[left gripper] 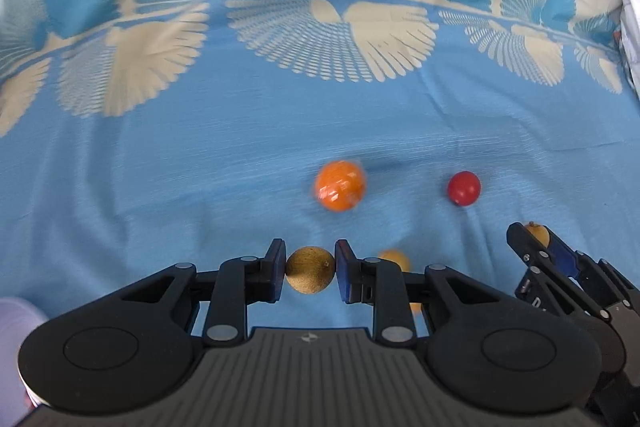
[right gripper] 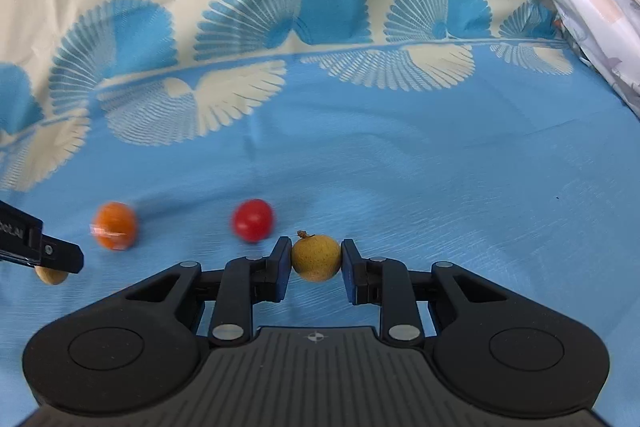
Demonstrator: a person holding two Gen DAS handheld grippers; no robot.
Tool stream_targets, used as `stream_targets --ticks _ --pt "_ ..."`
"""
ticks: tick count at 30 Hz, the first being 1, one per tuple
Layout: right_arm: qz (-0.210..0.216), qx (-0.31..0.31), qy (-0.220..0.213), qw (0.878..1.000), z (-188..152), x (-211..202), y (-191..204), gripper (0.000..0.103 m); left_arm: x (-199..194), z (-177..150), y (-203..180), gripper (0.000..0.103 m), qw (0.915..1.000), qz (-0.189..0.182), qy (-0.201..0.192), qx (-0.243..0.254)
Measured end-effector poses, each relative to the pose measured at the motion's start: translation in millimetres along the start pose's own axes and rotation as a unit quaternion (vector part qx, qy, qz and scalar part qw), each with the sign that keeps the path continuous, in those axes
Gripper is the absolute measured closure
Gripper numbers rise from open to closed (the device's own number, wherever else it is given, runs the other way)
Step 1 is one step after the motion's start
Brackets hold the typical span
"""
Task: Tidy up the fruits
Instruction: 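Grasp a longan with the left tool while the right tool grasps another longan, then carry both held longans over the blue plate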
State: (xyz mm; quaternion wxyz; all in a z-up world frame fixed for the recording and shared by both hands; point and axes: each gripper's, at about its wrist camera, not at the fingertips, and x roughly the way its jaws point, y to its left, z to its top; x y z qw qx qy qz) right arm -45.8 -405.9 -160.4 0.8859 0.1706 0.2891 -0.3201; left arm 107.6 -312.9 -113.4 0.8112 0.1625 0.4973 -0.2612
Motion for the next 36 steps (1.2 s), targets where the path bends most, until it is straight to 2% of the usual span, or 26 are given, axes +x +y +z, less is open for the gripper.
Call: stream_targets --ticks 6,12,13,21,28,36 --pt "0.057 -0.004 -0.001 0.998 5.5 -65.3 29.5 0.075 -68.5 -31.6 37.4 0.074 0.9994 0.021 -0.007 -0.026" --pt "0.108 -0.019 -0.009 0.994 5.2 -126.7 62.4 0.075 -147.3 -79.2 84.6 0.074 0.9978 0.034 -0.031 -0.047" --pt "0.127 -0.032 -0.015 0.991 1.6 -152.8 76.6 0.075 -159.8 -88.5 92.4 0.074 0.9974 0.037 -0.036 -0.05" --pt "0.204 -0.095 -0.007 0.974 -43.6 -252.7 130.5 0.075 -243.7 -173.1 151.0 0.074 0.9933 0.061 -0.06 -0.078" --pt "0.233 -0.152 0.017 0.96 -97.7 -314.7 163.7 0.075 -280.9 -237.1 190.7 0.074 0.9893 0.074 -0.064 -0.109" --pt "0.232 -0.203 0.009 0.951 -122.8 -349.4 186.4 0.075 -290.7 -276.4 215.9 0.074 0.9867 0.075 -0.06 -0.131"
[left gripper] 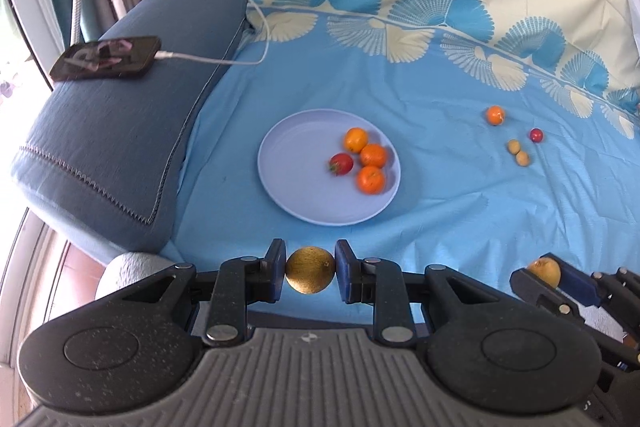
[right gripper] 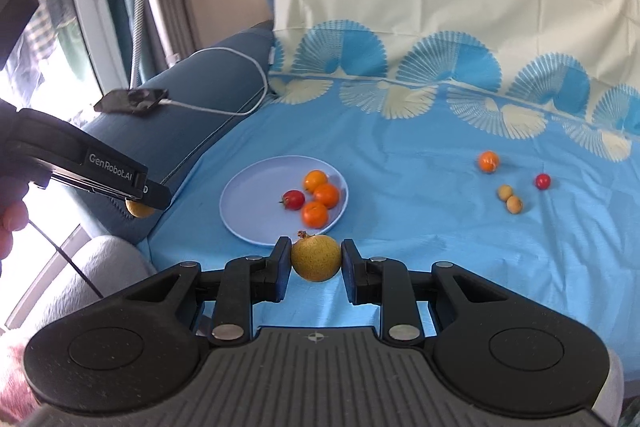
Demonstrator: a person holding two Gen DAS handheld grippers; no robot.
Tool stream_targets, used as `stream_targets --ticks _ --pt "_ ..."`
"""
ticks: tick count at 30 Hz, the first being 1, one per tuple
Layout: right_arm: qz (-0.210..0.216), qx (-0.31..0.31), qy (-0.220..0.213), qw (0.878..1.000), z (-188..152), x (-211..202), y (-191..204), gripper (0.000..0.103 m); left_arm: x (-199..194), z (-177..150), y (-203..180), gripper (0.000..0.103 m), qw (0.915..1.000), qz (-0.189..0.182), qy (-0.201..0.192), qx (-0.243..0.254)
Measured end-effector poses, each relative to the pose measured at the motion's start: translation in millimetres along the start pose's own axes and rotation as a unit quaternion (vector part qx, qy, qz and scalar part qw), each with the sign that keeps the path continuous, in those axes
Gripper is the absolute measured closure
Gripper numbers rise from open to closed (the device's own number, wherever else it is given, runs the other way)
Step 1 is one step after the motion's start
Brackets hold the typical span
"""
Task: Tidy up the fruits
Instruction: 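Carry both held longans over the blue plate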
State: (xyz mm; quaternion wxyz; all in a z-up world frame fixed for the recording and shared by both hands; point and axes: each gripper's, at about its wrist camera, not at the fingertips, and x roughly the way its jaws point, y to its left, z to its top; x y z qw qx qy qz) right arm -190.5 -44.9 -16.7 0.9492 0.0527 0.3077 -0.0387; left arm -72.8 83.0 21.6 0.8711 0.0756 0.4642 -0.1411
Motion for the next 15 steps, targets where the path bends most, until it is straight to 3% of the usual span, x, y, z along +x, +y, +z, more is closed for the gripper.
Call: stream_targets --ticks 15 --pt "-0.01 -0.031 0.026 0.999 4.1 16.3 15.6 0.075 19.6 1.5 17.5 0.074 0.9997 -0.006 0.016 -0.019"
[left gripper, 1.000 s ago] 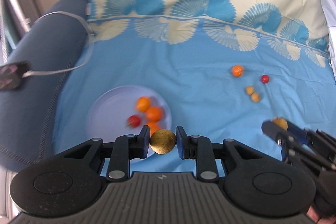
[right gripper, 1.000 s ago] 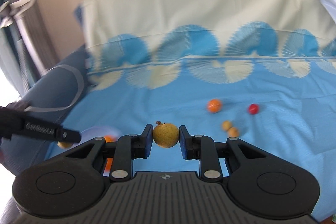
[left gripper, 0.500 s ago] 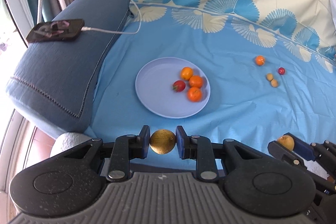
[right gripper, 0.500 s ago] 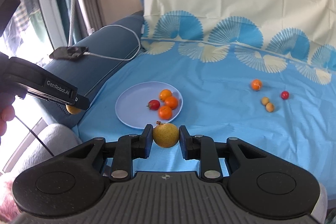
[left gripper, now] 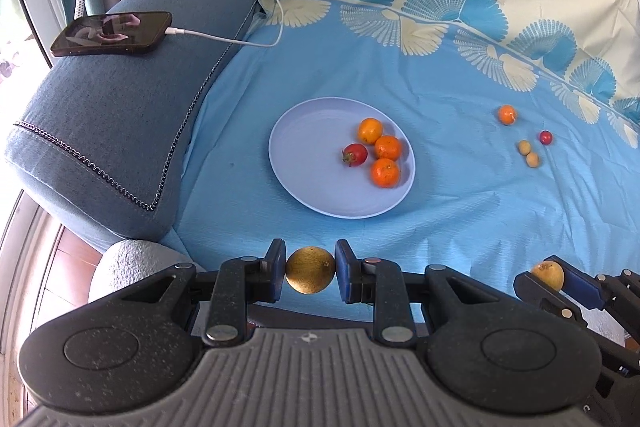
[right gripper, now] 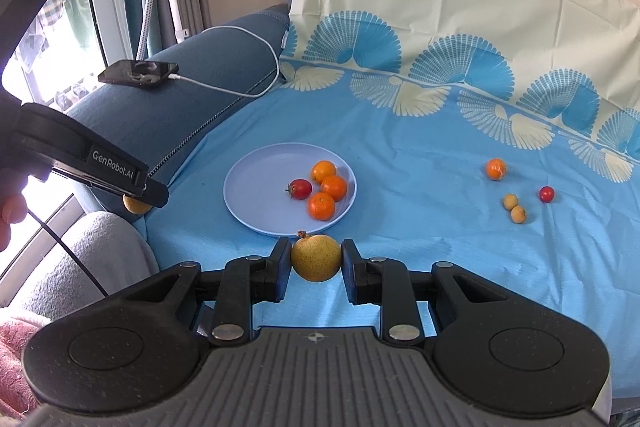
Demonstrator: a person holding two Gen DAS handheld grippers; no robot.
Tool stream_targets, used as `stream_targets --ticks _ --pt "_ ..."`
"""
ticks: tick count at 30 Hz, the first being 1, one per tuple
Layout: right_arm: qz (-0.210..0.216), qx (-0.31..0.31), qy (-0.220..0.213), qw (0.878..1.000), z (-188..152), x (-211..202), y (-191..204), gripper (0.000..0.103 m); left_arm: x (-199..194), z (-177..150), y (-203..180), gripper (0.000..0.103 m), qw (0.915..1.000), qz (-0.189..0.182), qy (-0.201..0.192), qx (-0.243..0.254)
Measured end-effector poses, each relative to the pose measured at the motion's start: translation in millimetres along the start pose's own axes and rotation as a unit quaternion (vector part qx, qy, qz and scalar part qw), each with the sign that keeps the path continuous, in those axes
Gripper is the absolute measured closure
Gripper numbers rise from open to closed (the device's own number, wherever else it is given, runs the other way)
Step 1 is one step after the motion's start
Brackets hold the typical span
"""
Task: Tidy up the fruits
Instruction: 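Carry both held longans over the blue plate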
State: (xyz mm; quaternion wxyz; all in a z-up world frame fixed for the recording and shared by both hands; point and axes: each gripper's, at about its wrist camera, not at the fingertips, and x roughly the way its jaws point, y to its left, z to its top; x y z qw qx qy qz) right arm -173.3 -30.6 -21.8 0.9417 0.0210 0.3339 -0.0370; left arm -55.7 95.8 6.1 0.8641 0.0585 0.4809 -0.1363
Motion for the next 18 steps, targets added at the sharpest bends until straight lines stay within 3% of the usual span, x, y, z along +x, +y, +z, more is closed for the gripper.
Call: stream_targets --ticks 18 --pt "0.012 0.007 0.029 0.999 33.8 73.9 -2.4 0.075 59.5 59.1 10.0 0.074 0.9997 0.011 0.007 -0.02"
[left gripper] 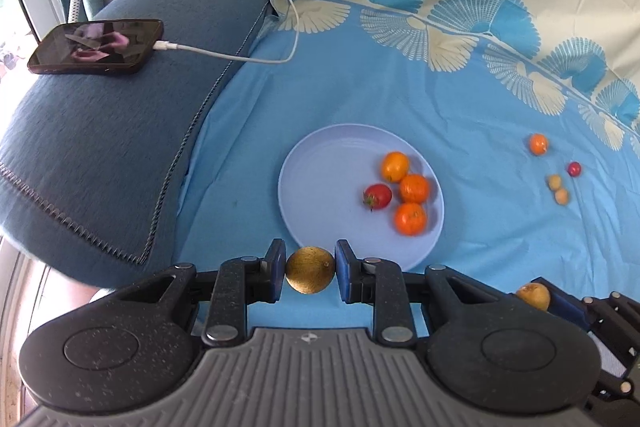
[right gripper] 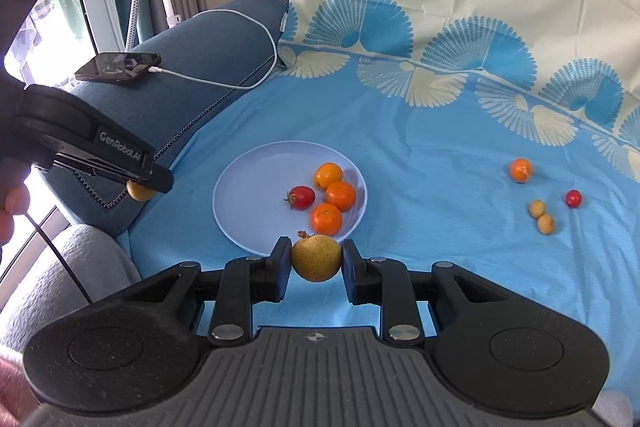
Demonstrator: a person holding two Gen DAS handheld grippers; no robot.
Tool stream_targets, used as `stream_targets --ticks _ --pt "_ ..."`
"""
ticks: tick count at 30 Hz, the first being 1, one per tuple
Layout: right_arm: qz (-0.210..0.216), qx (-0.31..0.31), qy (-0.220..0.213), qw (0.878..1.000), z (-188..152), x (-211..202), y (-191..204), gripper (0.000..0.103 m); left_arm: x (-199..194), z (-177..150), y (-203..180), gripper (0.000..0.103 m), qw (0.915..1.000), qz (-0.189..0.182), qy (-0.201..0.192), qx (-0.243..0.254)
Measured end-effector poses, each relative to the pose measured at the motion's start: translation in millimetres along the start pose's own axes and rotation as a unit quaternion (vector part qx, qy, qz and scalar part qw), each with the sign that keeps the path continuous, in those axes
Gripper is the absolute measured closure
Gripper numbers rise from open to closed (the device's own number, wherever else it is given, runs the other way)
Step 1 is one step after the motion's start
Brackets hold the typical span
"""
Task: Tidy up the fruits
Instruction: 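Carry both held longans over the blue plate, then open both tools to release the longans onto the plate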
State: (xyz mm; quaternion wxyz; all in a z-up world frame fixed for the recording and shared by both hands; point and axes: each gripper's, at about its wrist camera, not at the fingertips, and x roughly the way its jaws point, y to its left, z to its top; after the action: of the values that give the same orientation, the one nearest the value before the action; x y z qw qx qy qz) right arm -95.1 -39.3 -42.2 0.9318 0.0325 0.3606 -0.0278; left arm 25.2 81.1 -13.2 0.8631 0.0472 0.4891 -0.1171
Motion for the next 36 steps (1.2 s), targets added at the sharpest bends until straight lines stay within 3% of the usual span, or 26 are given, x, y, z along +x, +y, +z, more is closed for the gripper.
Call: stream_targets --ticks 13,29,32,33,34,36 --pt "-0.003 -0.015 0.017 1.0 33.5 88.0 -2.6 0.075 76.2 38.8 -5.0 0.074 0.9996 0.001 0.028 -0.003" --pt "0.005 -0.054 0.064 0.996 27.3 159.8 7.4 0.075 152.6 46.0 -7.0 0.072 0.9971 0.038 0.062 0.021" --pt "0.012 -0.062 0.063 0.996 28.7 164.4 8.1 0.072 151.1 48.4 -4.4 0.031 0.9968 -0.004 0.076 0.025" --pt "0.015 -0.062 0.063 0.996 30.2 164.4 7.7 0.06 147.9 49.5 -4.7 0.001 0.9961 -0.003 0.085 0.022" --pt "0.014 -0.06 0.062 0.996 31.6 162.3 7.4 0.042 140.6 49.5 -4.2 0.0 0.9971 0.005 0.074 0.016" --pt "0.011 -0.058 0.052 0.997 35.0 151.2 7.3 0.023 123.7 47.6 -4.8 0.0 0.9987 0.012 0.043 0.025"
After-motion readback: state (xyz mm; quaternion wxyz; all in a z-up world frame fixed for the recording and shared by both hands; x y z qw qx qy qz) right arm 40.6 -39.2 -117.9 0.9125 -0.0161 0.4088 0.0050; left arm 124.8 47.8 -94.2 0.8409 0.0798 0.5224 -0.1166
